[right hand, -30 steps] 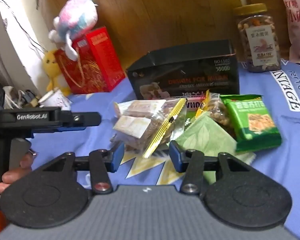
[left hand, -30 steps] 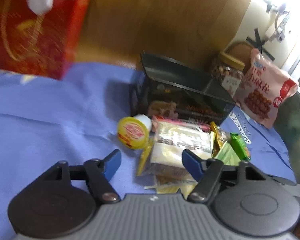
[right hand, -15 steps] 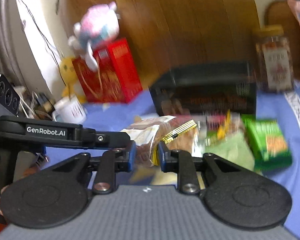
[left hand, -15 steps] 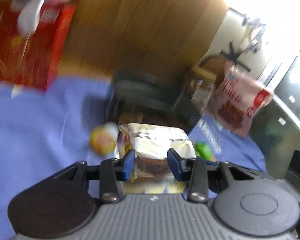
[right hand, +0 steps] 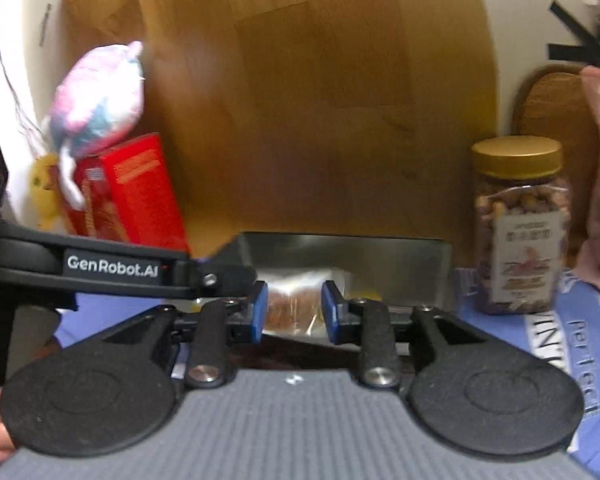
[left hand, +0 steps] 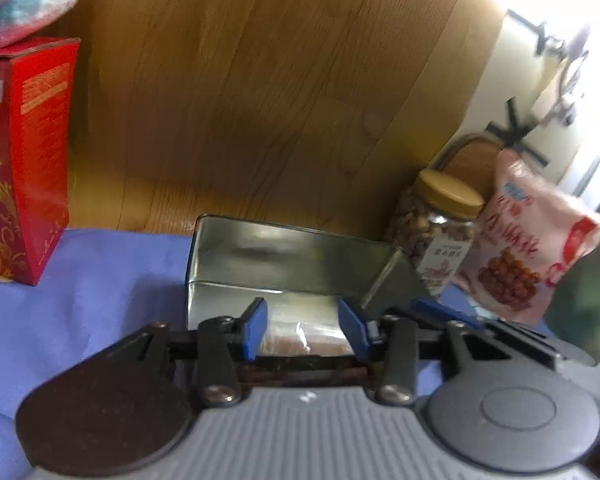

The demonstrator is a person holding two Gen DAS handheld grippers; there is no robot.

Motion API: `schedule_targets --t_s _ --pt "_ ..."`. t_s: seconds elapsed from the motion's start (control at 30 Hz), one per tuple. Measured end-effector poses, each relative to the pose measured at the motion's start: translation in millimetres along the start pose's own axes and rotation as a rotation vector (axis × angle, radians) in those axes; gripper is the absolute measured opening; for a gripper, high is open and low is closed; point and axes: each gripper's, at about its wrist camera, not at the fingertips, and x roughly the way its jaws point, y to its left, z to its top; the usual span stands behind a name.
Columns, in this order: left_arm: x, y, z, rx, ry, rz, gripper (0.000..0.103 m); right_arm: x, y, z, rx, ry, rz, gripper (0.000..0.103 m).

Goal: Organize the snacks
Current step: 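Grasp the green biscuit pack with the left tool and drop it into the tin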

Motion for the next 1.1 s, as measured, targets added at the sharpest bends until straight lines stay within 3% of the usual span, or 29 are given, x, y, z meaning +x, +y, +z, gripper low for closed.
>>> schedule_targets --t_s 0.1,0.2,0.37,0.5,0.63,0.73,0.83,0.93,1.0,1.07,1.1 --pt "-30.6 4.6 -18.7 0.013 -0.046 -0.026 0.049 -33.1 -22.2 -7.6 0.056 -0.076 0.027 0.041" --pt "-47.4 4.1 -38.2 0.011 -0.027 -0.066 0.049 -64.2 -54.8 -21.8 0.125 -0.114 0.008 0.043" --pt "-32.2 -19.0 -69.2 0.042 0.053 -0.063 0.049 -60.1 -114.5 -56.5 0.348 0.026 -0.054 0.045" --pt "-22.8 -24.9 -88.5 -0.004 0.126 -0.098 0.049 -41.5 -116.5 -83.7 0.490 0.148 0.055 0.046" --pt "-36.8 -26.4 -102.5 -0.012 0.111 -0.079 0.049 -51.5 -68.5 -91.7 0.348 0.132 0.120 0.050" --pt "-56.9 -18.1 -109.6 -0.026 0.094 -0.057 0.049 -54.8 -36.7 -101.2 0.247 0.190 0.253 0.048" --pt "-79.7 -8.8 -118.3 -0.038 0.075 -0.029 0.049 -77.5 -23.2 -104.6 0.168 0.117 0.216 0.049" --pt "-92.2 -1.6 -124.8 -0.048 0.085 -0.042 0.049 -99.5 -31.2 -107.2 0.175 0.050 0.185 0.050" --pt "-89.6 -4.9 -125.6 -0.044 0.106 -0.071 0.052 -114.1 -34.2 -117.6 0.172 0.047 0.190 0.050" --pt "-82.5 -11.0 -124.0 -0.030 0.124 -0.094 0.065 -122.6 -33.3 -131.9 0.167 0.070 0.187 0.050" --pt "-76.8 -16.7 -122.1 -0.024 0.135 -0.114 0.066 -125.4 -33.1 -137.0 0.178 0.084 0.185 0.050"
